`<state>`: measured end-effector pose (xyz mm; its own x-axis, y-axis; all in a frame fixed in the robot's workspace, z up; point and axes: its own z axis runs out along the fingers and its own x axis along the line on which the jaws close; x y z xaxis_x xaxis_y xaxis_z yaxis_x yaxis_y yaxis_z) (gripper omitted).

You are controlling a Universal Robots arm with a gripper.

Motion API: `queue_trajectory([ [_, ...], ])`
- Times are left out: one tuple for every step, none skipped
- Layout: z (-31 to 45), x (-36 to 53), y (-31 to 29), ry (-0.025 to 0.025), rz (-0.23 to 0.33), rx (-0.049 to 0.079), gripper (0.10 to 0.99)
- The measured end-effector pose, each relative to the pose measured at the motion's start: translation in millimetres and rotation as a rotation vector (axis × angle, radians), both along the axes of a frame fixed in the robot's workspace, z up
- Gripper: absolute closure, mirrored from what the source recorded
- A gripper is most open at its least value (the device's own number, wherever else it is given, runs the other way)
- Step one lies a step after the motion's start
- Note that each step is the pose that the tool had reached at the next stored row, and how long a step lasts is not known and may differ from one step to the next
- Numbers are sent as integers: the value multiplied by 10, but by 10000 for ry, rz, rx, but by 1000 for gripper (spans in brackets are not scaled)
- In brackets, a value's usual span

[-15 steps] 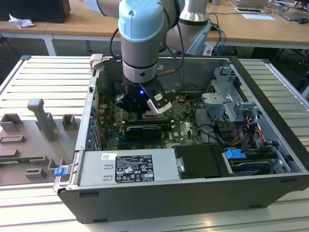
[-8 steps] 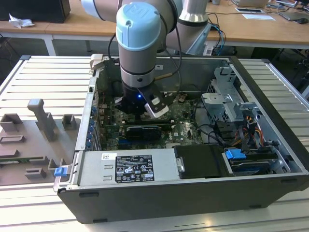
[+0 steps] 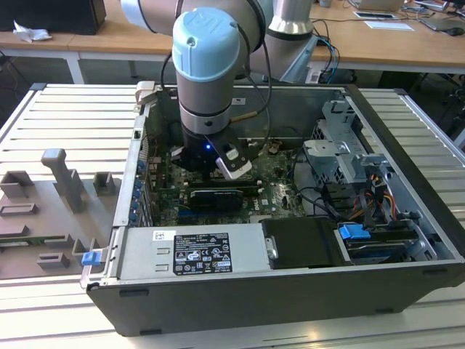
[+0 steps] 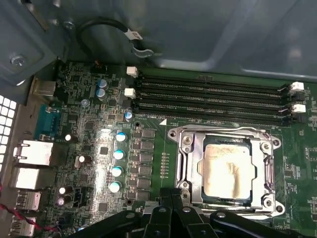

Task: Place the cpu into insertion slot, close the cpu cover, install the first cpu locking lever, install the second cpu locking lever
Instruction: 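Install the second cpu locking lever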

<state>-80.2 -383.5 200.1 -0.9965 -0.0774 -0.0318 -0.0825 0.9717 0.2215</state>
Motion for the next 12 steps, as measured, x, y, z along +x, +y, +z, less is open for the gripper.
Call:
queue_trajectory([
  [15,0,0,-2,-2,1,980],
  [48,-1,-1,1,-2,-4,980],
  [67,-1,0,0,-2,-4,980],
  [82,-1,0,0,-2,-5,980],
  [103,-1,0,1,-2,-4,980],
  [129,-1,-1,0,-2,-5,980],
  [183,-1,0,0,-2,-5,980],
  [207,-1,0,1,-3,-4,980],
  [223,-1,0,0,-2,-4,980],
  [240,-1,0,1,-2,-5,980],
  [243,0,0,-1,-2,-1,980],
  [243,0,0,-1,-2,-2,980],
])
